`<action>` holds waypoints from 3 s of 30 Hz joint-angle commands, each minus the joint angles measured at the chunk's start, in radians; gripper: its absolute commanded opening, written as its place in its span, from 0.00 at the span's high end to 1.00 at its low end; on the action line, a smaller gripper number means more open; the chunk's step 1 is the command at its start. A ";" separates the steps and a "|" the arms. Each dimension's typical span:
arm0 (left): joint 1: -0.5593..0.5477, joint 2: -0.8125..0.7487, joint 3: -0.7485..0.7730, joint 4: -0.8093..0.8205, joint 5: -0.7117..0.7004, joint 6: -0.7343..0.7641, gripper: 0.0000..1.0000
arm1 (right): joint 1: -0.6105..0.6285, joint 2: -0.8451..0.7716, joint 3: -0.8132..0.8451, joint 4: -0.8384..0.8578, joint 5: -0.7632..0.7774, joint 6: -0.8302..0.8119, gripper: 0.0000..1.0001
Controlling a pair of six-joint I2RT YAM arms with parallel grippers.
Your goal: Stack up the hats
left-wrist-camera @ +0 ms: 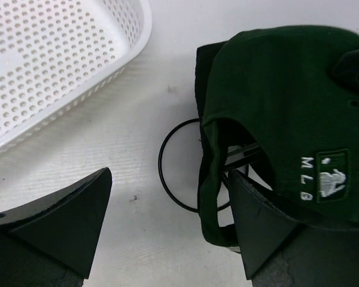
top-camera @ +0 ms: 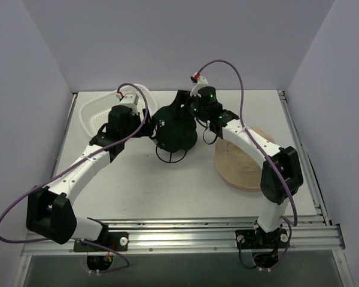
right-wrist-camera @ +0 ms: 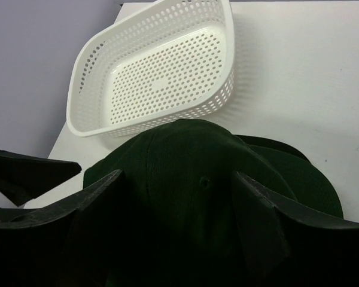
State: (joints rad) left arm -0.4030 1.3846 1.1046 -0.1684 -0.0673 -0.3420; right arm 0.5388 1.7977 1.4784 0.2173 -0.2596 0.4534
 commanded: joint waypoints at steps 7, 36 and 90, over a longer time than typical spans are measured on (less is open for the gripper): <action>0.006 0.002 -0.054 0.082 0.001 0.024 0.13 | 0.026 -0.060 -0.096 -0.023 -0.015 0.025 0.35; 0.030 -0.050 -0.032 0.029 -0.177 -0.009 0.14 | -0.026 -0.238 -0.107 -0.081 0.141 -0.001 0.30; 0.026 -0.098 0.006 -0.003 0.077 -0.018 0.27 | 0.096 -0.251 -0.159 -0.048 0.157 -0.053 0.83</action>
State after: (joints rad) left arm -0.3779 1.3296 1.0798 -0.1772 0.0093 -0.3580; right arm 0.6239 1.5677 1.3357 0.1482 -0.1150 0.4023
